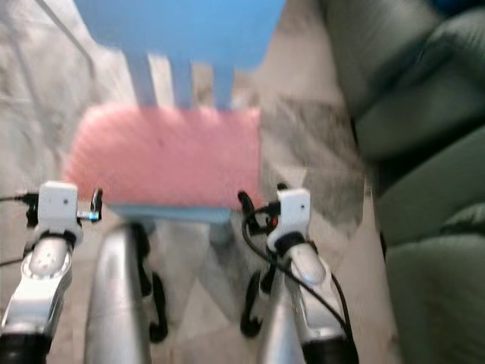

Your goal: Move the pillow to the sofa

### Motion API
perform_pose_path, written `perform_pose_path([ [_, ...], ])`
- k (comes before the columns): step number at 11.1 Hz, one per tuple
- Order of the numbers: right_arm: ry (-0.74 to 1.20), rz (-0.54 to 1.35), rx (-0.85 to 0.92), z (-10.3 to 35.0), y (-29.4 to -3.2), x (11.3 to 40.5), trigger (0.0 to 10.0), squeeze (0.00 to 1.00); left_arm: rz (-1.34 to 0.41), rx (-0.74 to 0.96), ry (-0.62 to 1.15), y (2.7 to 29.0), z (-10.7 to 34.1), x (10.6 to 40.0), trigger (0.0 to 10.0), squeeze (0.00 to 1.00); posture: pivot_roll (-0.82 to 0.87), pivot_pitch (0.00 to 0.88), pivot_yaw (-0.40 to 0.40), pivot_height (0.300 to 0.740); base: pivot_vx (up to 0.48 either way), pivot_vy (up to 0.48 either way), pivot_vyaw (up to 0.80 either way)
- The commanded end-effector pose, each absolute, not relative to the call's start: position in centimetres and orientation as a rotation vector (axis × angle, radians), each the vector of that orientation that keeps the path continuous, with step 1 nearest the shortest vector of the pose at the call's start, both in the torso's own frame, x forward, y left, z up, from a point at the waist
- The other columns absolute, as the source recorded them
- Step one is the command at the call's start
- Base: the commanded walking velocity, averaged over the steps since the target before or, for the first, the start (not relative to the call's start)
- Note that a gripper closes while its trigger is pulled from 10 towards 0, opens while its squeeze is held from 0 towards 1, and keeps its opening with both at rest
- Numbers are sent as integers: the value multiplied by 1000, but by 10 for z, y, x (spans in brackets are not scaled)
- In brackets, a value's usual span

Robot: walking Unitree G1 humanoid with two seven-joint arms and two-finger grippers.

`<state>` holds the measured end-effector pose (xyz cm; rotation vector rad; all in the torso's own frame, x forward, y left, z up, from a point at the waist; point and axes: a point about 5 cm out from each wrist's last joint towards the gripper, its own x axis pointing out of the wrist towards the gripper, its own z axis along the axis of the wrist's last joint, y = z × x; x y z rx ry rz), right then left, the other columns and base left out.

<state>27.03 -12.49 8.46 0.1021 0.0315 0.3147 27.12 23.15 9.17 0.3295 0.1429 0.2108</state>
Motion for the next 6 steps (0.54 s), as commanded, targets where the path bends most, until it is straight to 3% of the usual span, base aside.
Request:
perform_pose_path([
  [1,74,296,103,81,-129,271,10000,0,218,327,147,231,89,275,10000,0,-15,475,-94,472,0,0,0],
  [3,83,312,102,84,-131,277,10000,0,247,316,100,228,99,291,10000,0,-29,482,-103,472,0,0,0],
  [6,94,397,106,90,-120,309,10000,0,305,270,22,225,116,322,10000,0,-35,483,-113,472,0,0,0],
])
